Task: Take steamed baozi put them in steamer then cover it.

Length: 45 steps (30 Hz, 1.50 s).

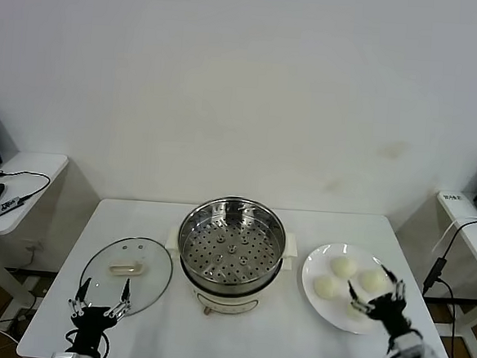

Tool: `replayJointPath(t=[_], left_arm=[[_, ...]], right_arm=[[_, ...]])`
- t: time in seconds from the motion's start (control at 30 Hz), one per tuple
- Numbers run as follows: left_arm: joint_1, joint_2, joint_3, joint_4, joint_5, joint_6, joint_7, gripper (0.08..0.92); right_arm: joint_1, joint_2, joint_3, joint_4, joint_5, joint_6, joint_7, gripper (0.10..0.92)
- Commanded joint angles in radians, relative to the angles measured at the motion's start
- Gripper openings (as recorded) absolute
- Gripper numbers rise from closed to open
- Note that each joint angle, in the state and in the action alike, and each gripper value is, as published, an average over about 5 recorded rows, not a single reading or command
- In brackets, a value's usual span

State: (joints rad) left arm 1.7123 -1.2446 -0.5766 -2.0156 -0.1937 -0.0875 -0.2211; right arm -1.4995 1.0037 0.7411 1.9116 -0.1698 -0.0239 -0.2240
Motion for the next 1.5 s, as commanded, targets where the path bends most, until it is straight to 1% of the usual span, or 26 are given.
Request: replayJointPath(t=[0.03, 0.17, 0.33, 0.53, 0.7, 0.9, 1.5], left_arm=[[-0.008, 0.003, -0.01, -0.007, 0.042, 0.008, 0.01, 0.823], [-0.011, 0.001, -0.006, -0.005, 0.06, 0.009, 0.003, 0.823], [-0.003, 0.0, -0.009, -0.009, 0.069, 0.017, -0.008, 0.823], [0.014, -0.002, -0.025, -0.02, 0.071, 0.017, -0.013, 0.823], [0.022, -0.007, -0.041, -0.025, 0.07, 0.017, -0.017, 0.823], [0.018, -0.009, -0.056, -0.024, 0.078, 0.023, -0.019, 0.823], [0.014, -0.017, -0.077, -0.009, 0.093, 0.021, -0.009, 0.823]], right_arm=[[0.276, -0.344, -0.054, -0.152, -0.19, -0.037, -0.193, 0.823], [0.459, -0.493, -0.24, -0.24, -0.18, -0.04, -0.353, 0.823], [0.789, -0.596, -0.597, -0.34, -0.116, -0.059, -0.575, 0.823], [1.204, -0.597, -1.062, -0.481, -0.048, -0.044, -0.77, 0.823], [1.396, -0.553, -1.305, -0.561, -0.023, -0.037, -0.868, 0.823], [1.444, -0.484, -1.428, -0.65, -0.023, -0.041, -0.882, 0.823], [1.398, -0.228, -1.421, -0.848, -0.076, -0.055, -0.811, 0.823]])
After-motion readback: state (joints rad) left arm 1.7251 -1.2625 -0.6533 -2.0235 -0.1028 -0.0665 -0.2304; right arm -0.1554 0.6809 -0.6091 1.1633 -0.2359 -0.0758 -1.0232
